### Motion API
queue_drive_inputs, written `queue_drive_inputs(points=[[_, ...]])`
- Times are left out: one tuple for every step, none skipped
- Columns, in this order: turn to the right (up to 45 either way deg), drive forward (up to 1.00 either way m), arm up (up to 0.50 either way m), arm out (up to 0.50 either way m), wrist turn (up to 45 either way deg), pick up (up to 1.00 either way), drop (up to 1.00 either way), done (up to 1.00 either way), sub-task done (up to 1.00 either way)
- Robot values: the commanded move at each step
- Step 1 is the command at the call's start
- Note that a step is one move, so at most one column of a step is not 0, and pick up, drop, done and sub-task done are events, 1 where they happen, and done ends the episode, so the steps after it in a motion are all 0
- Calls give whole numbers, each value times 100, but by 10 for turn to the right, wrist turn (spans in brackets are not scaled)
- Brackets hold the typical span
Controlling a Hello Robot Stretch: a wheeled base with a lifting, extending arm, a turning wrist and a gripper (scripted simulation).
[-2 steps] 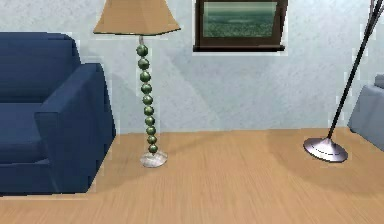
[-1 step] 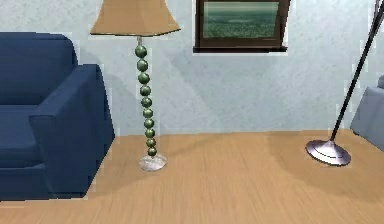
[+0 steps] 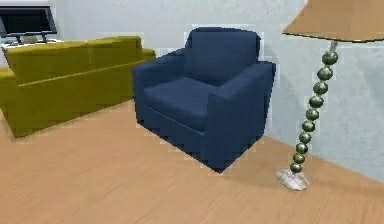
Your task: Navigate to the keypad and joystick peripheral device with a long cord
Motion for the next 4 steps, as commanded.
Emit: queue_drive_inputs(points=[[-330,0,0,0,0,0,0,0,0],[0,100,0,0,0,0,0,0,0],[-30,0,0,0,0,0,0,0,0],[0,95,0,0,0,0,0,0,0]])
